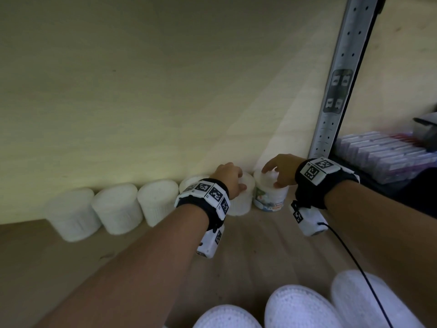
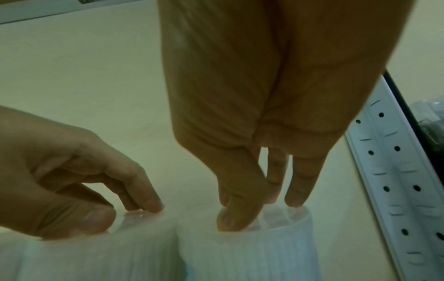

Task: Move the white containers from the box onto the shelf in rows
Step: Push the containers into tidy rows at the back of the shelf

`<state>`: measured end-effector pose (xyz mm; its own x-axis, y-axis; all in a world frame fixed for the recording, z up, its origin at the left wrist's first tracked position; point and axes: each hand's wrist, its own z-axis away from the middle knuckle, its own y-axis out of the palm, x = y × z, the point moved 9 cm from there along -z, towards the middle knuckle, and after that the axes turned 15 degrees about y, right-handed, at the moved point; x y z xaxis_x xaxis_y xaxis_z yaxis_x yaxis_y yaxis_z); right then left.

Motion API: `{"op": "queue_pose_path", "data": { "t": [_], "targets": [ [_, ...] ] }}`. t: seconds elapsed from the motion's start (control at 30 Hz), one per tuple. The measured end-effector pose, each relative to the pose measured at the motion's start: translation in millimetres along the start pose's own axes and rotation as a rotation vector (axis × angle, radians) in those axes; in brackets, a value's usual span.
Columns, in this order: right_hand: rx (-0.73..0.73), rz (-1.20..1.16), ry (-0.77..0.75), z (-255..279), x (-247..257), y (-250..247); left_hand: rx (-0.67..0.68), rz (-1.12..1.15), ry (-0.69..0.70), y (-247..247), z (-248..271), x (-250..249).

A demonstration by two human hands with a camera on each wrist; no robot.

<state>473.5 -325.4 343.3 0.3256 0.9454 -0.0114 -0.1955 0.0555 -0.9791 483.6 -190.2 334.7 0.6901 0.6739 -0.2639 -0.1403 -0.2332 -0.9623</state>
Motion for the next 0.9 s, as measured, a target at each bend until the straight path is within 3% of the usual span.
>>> {"op": "queue_pose_path", "data": {
  "t": [0.43,0.57,0.67,0.9],
  "targets": [
    [0.017,0.009,0.007,-3.3,1.7,1.9,0.124,0.095,0.062,-1.0,0.7,-6.3],
    [0.009,0.005,0.005,-3.5,1.0,3.3,-0.046,0.205,0.076,-7.4,2.7,-2.8],
    [0.015,-0.023,0.008,-5.1,-1.4,2.3,-0.196,0.119,0.022,-15.4,1.0,6.3],
    [0.03,-0.059,0.01,-6.7,-0.8,2.6,-0.11,-0.068,-0.081,2.1,0.6,12.2]
  ]
}}
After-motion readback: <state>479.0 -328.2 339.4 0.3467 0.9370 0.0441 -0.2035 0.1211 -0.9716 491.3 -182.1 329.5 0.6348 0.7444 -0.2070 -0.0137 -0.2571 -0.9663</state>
